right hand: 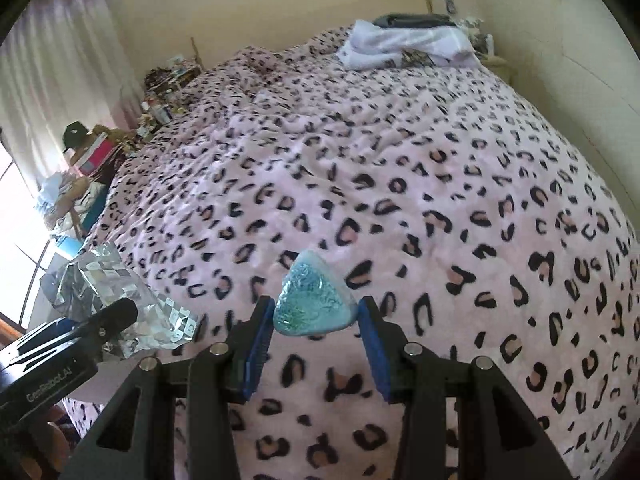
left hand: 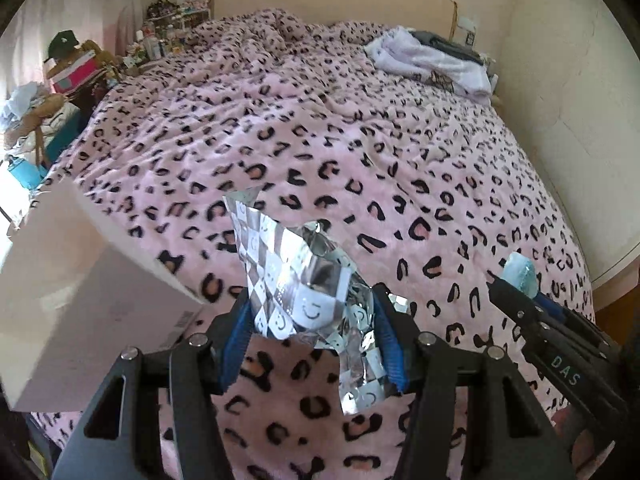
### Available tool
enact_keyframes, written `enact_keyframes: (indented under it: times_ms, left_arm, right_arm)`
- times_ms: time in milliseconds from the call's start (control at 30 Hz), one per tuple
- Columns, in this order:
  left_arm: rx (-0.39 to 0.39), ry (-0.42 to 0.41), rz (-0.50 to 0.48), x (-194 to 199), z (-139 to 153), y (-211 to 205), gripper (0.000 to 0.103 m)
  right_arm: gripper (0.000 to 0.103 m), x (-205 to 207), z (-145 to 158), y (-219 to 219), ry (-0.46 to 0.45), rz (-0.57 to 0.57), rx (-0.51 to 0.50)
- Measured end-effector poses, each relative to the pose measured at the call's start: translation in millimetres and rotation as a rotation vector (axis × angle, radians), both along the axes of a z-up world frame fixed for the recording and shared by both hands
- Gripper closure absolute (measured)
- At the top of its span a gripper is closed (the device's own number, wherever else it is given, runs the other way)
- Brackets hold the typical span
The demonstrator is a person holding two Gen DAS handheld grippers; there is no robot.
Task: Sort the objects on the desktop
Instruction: 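Carry the foil packet and stone with both tools over the white box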
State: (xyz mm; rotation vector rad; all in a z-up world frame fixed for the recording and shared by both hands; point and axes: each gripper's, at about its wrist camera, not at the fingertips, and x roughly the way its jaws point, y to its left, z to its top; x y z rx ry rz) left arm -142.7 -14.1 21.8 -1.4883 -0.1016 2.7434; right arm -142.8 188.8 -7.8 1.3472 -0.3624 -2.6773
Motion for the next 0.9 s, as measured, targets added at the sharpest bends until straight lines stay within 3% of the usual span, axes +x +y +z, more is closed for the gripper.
enact_keyframes:
  times_ms: [333,900]
  left_arm:
    - [-0.005,0.074,0.083,53,63,-50,0.046]
    - [-0.022,0.124,0.257,115,107,-140,0.046]
  right_arm:
    - [0.059,25,54,-53,0.067,0.096,0.003]
    - [0.059,44,87,-174,0.052,0.322,0.097]
